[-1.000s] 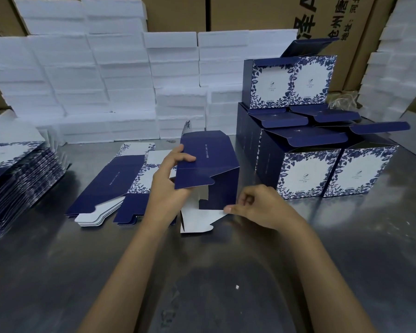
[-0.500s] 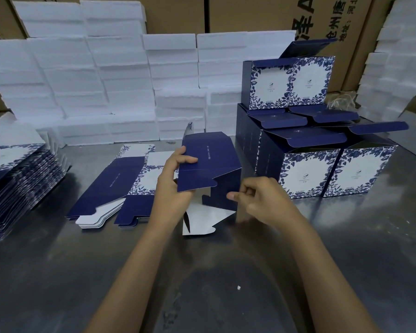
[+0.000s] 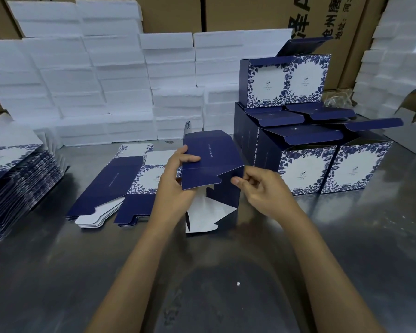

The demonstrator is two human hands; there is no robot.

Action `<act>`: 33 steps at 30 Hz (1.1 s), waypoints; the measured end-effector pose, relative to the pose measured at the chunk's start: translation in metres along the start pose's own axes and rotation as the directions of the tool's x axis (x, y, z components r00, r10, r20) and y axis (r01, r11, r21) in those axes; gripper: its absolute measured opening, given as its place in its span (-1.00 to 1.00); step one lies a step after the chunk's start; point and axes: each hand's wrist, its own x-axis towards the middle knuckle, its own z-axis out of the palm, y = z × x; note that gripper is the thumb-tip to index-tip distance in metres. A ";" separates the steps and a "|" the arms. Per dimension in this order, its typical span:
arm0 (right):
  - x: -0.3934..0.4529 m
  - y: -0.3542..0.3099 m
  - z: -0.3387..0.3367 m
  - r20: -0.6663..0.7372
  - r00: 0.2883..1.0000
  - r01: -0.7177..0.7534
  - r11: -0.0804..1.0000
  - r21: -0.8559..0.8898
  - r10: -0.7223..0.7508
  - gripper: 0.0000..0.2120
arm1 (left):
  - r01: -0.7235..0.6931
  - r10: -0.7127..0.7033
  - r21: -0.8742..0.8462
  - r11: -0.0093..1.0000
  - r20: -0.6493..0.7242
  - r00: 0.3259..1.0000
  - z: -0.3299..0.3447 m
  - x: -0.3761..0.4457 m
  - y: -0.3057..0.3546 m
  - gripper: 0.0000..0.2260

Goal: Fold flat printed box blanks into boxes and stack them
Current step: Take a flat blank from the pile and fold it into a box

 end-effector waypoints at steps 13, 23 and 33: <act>-0.007 -0.030 0.000 0.070 0.997 -0.035 0.934 0.355 0.011 -0.59 | 0.025 -0.069 0.157 0.987 0.285 0.956 -0.014 0.001 -0.004 -0.30; -0.008 -0.033 0.015 -0.073 0.997 0.015 0.894 0.448 0.020 -0.70 | -0.022 0.019 0.048 0.999 0.066 0.998 -0.009 0.003 -0.007 -0.75; -0.006 -0.037 0.022 -0.177 0.984 0.059 0.902 0.428 0.020 -0.79 | -0.023 0.020 -0.047 0.999 -0.064 0.998 0.001 0.001 -0.005 -0.84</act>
